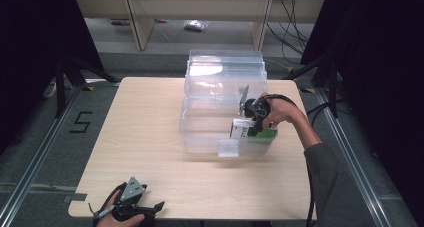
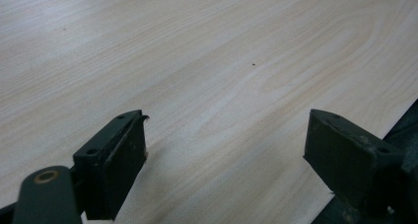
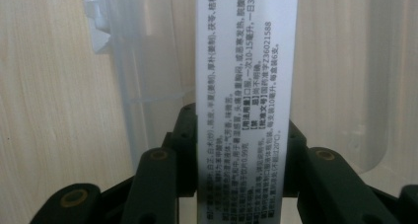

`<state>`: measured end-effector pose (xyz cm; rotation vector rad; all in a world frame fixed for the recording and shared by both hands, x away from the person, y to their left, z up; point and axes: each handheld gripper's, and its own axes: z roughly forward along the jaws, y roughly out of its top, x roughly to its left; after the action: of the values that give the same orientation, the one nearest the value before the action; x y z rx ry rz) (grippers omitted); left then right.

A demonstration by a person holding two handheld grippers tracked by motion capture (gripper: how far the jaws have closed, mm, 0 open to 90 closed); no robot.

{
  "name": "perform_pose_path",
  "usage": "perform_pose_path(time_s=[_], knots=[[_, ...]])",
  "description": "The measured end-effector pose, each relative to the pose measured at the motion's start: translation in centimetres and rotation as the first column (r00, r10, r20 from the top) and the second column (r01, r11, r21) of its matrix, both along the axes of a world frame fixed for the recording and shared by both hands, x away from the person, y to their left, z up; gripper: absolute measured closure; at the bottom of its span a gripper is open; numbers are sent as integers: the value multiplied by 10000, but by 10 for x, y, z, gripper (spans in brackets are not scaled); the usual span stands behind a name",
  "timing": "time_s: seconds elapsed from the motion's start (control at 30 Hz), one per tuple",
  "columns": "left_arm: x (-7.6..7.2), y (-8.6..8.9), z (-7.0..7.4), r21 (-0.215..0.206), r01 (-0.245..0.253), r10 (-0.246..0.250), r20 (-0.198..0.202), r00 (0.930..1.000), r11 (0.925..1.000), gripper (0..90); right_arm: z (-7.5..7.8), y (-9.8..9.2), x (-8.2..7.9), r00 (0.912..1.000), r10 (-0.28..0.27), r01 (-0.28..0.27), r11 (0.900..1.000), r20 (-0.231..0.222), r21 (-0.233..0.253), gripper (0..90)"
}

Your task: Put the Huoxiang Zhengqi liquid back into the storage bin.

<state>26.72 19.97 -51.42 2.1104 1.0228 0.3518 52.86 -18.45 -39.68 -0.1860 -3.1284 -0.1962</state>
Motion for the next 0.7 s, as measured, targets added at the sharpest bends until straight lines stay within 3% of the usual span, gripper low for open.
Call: perform_pose_path(time_s=[0.07, 0.23, 0.37, 0.43, 0.47, 0.53, 0.7], knots=[[0, 0, 0, 5, 7, -7, 37, 10000, 10000, 155, -1, 0, 1, 9995, 318, -318, 9994, 18, -155, 635], [0, 0, 0, -96, 50, -50, 28, 10000, 9999, 155, 0, 0, 1, 9999, 146, -146, 9999, 39, -59, 618], [0, 0, 0, 18, 87, -87, -29, 10000, 10000, 155, 7, -1, -4, 9996, -253, 257, 9991, -129, 348, 612], [0, 1, 1, 131, 186, -185, -21, 9998, 9997, 155, 11, -4, -4, 9996, -253, 249, 9991, 107, 349, 592], [0, 0, 0, -95, 8, -8, -5, 10000, 10000, 155, 13, -5, -5, 9991, -421, 423, 9973, -42, 597, 587], [0, 1, 0, -51, 23, -23, 62, 10000, 10000, 155, 21, -11, -8, 9967, -805, 792, 9926, 101, 921, 570], [0, 0, 1, 77, -23, 22, 52, 10000, 10000, 155, 30, -17, -12, 9956, -895, 853, 9884, 281, 1256, 560]])
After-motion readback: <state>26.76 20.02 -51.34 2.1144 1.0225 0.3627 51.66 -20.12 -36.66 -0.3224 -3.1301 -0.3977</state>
